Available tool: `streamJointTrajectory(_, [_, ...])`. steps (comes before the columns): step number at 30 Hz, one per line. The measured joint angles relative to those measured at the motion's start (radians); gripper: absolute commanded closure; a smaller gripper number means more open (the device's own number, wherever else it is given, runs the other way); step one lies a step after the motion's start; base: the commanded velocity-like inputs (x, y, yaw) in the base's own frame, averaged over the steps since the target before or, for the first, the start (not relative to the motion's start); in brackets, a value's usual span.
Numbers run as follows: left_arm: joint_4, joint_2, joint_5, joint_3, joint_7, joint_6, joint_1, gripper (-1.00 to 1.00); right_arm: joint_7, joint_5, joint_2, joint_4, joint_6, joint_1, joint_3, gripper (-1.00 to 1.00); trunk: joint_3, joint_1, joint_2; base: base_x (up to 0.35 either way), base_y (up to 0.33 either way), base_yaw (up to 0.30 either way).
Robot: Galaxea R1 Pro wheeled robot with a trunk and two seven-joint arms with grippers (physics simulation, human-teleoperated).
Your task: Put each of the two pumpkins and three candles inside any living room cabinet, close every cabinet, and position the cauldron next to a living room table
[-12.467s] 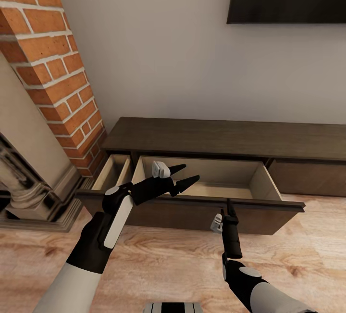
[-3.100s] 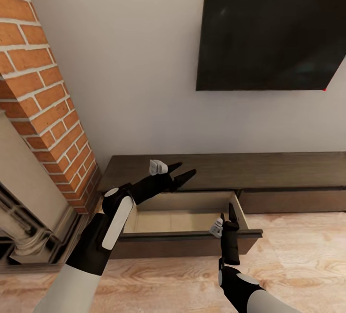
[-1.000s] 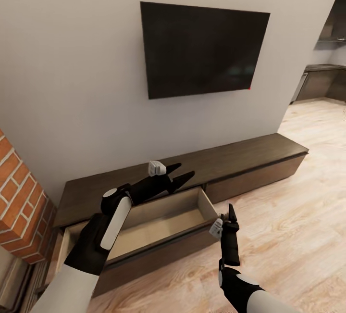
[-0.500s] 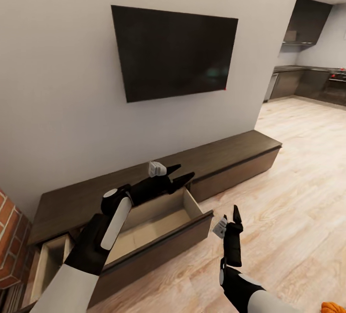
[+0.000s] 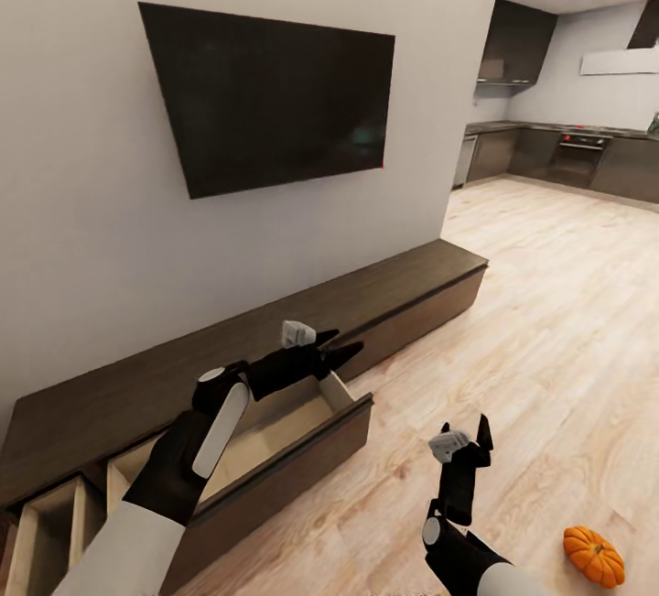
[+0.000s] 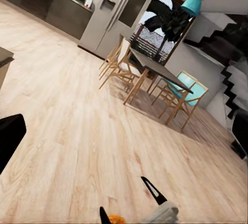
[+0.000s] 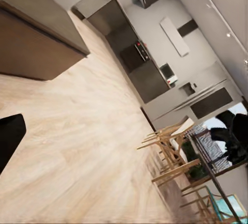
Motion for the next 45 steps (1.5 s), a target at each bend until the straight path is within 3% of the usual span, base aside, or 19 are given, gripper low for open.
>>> streamJointTrajectory(2, [0.001, 0.011, 0.000, 0.000, 0.001, 0.001, 0.000, -1.00, 0.002, -0.033, -0.001, 0.000, -0.016, 0.000, 0.000, -1.00, 0.000, 0.000, 0.000, 0.000, 0.000, -0.281])
streamJointTrajectory(6, [0.063, 0.013, -0.004, -0.001, 0.025, -0.002, 0.000, -1.00, 0.021, -0.149, -0.020, 0.001, -0.027, 0.000, -0.001, -1.00, 0.000, 0.000, 0.000, 0.000, 0.000, -0.281])
streamJointTrajectory(10, [0.133, 0.011, -0.012, -0.005, 0.064, -0.003, 0.000, -1.00, 0.101, -0.257, -0.027, 0.002, -0.028, 0.000, 0.000, -1.00, 0.000, 0.000, 0.000, 0.000, 0.000, -0.281])
streamJointTrajectory(13, [0.175, 0.010, -0.047, -0.034, 0.079, -0.003, 0.000, -1.00, 0.207, -0.320, -0.039, 0.009, -0.027, 0.000, 0.000, -1.00, 0.000, 0.000, 0.000, 0.000, 0.000, -0.281])
streamJointTrajectory(14, [0.200, 0.008, -0.075, -0.049, 0.082, -0.003, 0.000, -1.00, 0.236, -0.349, -0.052, 0.014, -0.027, 0.000, -0.002, -1.00, -0.001, 0.000, 0.000, 0.000, 0.000, -0.281])
streamJointTrajectory(17, [0.259, -0.004, -0.126, -0.070, 0.085, -0.004, 0.000, -1.00, 0.264, -0.431, -0.076, 0.025, -0.027, 0.000, -0.001, -1.00, -0.002, 0.000, 0.000, 0.000, 0.000, -0.281])
streamJointTrajectory(20, [0.326, -0.018, -0.152, -0.098, 0.085, -0.005, 0.000, -1.00, 0.298, -0.495, -0.095, 0.077, -0.027, 0.003, -0.001, -1.00, -0.002, 0.000, 0.000, 0.000, 0.000, -0.281])
streamJointTrajectory(24, [0.394, -0.029, -0.161, -0.138, 0.089, -0.009, 0.000, -1.00, 0.407, -0.519, -0.103, 0.129, -0.027, 0.004, 0.000, -1.00, -0.002, 0.000, 0.000, 0.000, 0.000, -0.281])
streamJointTrajectory(27, [0.436, -0.034, -0.162, -0.180, 0.132, -0.011, 0.000, -1.00, 0.467, -0.531, -0.105, 0.143, -0.027, 0.005, 0.000, -1.00, -0.002, 0.000, 0.000, 0.000, 0.000, -0.281])
streamJointTrajectory(31, [0.470, -0.038, -0.159, -0.240, 0.222, -0.012, 0.000, -1.00, 0.487, -0.534, -0.104, 0.158, -0.027, 0.005, 0.000, -1.00, -0.002, 0.000, 0.000, 0.000, 0.000, -0.281])
streamJointTrajectory(35, [0.517, -0.041, -0.157, -0.287, 0.254, -0.014, 0.000, -1.00, 0.492, -0.543, -0.103, 0.173, -0.026, 0.005, 0.000, -1.00, -0.002, 0.000, 0.000, 0.000, 0.000, -0.270])
streamJointTrajectory(41, [0.612, -0.042, -0.157, -0.295, 0.260, -0.017, 0.000, -1.00, 0.494, -0.541, -0.101, 0.206, -0.026, 0.008, 0.002, -1.00, -0.002, 0.000, 0.000, 0.000, 0.000, -0.059])
streamJointTrajectory(45, [0.638, -0.042, -0.156, -0.296, 0.261, -0.017, 0.000, -1.00, 0.543, -0.536, -0.101, 0.218, -0.024, 0.011, 0.006, -1.00, -0.002, 0.000, 0.000, 0.000, 0.000, -0.003])
